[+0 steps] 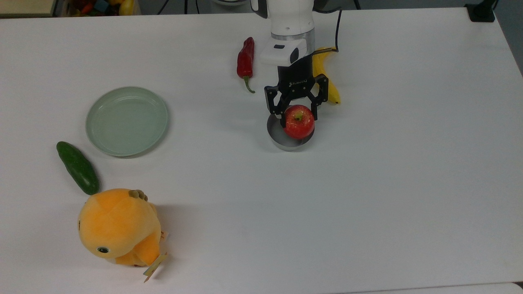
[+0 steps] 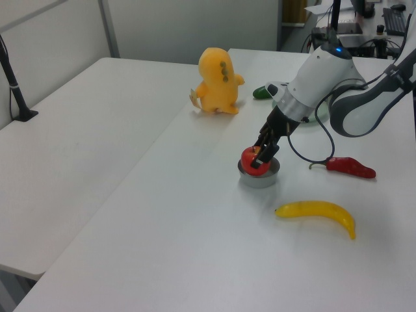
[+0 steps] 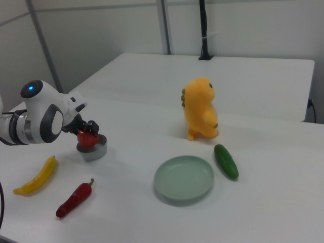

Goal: Put the red apple in the bowl

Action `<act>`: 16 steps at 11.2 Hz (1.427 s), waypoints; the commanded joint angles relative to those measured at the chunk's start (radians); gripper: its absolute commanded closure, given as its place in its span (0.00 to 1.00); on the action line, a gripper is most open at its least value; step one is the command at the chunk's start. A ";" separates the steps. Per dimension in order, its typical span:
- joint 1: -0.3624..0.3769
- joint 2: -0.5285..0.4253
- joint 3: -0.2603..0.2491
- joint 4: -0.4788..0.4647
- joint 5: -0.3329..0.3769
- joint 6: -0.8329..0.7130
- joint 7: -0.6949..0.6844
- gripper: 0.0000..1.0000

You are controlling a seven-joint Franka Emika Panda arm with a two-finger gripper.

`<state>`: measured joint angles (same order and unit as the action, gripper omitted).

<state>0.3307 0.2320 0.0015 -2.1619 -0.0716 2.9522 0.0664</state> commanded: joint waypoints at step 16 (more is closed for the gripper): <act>-0.124 -0.241 -0.018 0.397 0.085 -1.013 0.072 0.00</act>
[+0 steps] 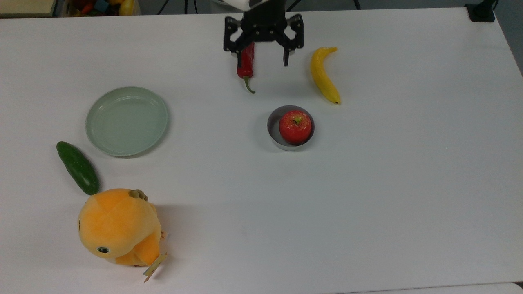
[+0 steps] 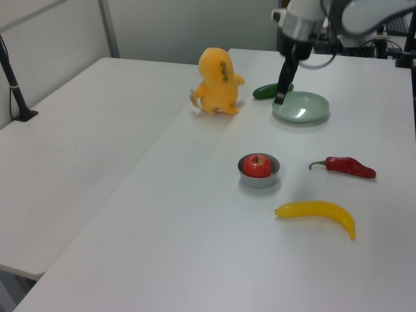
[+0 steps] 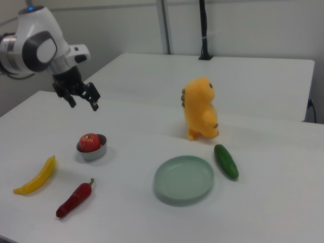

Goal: Put the red apple in the bowl

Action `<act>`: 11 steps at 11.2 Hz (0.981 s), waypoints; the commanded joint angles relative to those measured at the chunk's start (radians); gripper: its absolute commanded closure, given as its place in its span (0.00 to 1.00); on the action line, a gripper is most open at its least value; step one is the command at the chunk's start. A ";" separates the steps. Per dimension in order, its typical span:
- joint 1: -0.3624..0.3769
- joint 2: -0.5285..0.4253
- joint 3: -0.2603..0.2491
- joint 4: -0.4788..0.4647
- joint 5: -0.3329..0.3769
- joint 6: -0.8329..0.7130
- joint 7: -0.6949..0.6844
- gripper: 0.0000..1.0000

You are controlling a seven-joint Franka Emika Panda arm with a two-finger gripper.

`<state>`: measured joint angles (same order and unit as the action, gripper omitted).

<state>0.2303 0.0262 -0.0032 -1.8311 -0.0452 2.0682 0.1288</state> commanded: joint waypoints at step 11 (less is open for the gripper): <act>-0.109 -0.103 -0.080 0.153 0.139 -0.401 -0.159 0.00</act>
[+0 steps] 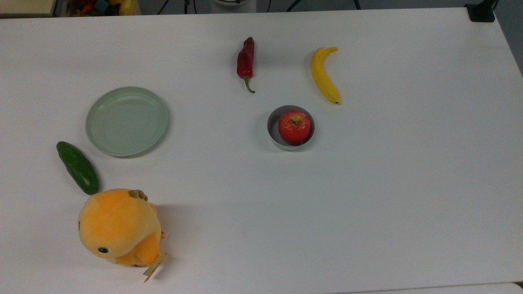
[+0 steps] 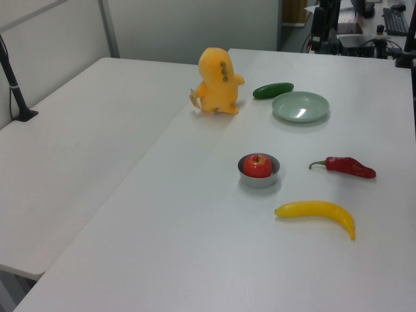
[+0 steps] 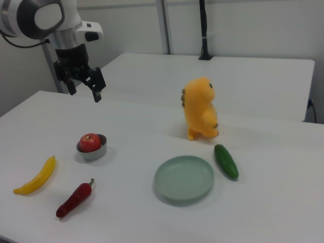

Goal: Put the red apple in the bowl

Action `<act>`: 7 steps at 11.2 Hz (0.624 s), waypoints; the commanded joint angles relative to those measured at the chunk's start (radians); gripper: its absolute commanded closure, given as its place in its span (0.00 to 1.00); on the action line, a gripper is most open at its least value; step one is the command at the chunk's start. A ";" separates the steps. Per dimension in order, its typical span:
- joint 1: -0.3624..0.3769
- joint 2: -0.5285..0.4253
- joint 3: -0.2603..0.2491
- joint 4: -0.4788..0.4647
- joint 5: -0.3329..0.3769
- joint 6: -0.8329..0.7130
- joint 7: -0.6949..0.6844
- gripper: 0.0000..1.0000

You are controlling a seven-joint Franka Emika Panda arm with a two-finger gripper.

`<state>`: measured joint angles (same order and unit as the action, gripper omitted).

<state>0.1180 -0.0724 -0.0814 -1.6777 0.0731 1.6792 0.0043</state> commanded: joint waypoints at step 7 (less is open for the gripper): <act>0.006 0.016 0.005 -0.002 0.017 0.045 -0.081 0.00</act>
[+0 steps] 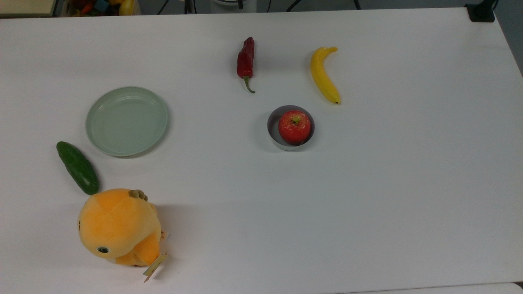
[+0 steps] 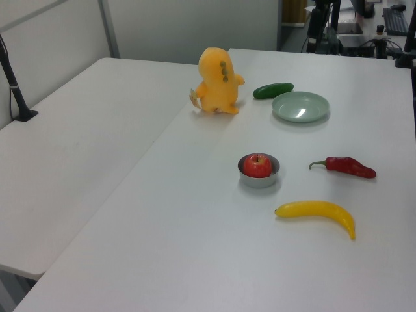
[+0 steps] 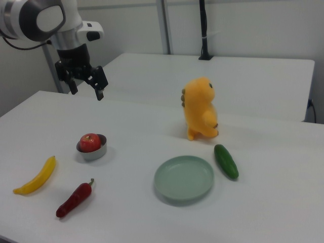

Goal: Put the red apple in the bowl

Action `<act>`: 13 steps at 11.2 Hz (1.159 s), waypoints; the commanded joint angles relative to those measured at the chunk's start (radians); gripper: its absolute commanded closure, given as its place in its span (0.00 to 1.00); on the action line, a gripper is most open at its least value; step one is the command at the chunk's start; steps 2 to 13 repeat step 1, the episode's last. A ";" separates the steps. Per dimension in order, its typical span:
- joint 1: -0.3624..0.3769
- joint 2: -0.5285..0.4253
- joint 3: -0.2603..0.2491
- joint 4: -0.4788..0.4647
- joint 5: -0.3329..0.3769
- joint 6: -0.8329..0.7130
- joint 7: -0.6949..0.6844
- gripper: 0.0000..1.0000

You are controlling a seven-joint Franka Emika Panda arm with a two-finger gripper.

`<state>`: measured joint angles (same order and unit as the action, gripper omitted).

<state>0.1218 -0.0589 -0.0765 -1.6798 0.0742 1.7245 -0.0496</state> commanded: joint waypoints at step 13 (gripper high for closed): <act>0.002 0.001 0.001 -0.001 0.016 -0.002 -0.029 0.00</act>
